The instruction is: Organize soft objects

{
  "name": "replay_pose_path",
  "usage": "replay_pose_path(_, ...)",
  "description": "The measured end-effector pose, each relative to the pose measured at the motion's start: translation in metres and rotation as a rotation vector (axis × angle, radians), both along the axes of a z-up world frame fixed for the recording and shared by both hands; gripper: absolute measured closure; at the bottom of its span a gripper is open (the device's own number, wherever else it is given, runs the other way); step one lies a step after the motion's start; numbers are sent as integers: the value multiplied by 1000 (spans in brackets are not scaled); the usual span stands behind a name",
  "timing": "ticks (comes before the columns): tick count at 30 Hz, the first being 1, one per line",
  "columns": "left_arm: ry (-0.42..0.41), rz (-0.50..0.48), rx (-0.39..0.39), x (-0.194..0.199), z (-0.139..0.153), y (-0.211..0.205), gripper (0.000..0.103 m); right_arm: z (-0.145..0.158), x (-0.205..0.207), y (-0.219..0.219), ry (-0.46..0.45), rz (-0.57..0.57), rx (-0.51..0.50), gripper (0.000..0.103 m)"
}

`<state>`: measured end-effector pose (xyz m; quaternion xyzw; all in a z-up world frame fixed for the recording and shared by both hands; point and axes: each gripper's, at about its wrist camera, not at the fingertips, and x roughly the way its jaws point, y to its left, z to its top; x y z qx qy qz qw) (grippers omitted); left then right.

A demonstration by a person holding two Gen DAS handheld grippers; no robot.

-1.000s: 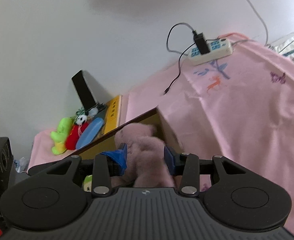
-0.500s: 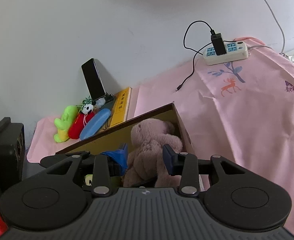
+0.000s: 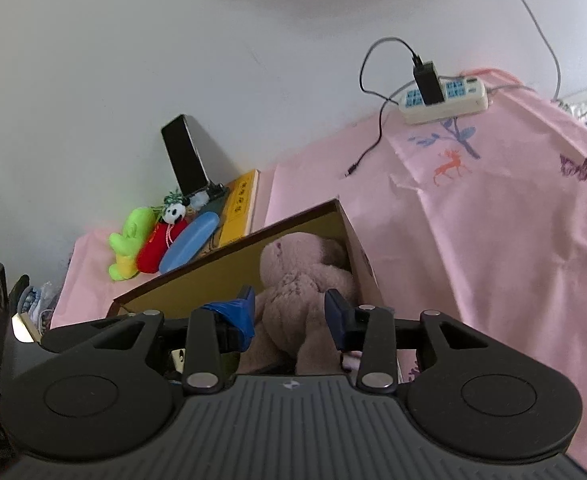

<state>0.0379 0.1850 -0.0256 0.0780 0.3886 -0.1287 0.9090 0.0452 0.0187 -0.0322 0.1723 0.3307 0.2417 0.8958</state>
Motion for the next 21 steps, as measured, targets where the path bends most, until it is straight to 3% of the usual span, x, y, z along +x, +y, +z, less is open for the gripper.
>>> replay_pose_path(8,-27,89,2,-25,17,-2,29,19,-31,-5,-127,-29,-136,80)
replay_pose_path(21,-39,296,40,-58,29,-4,28,18,-57,-10,-156,-94,-274,80)
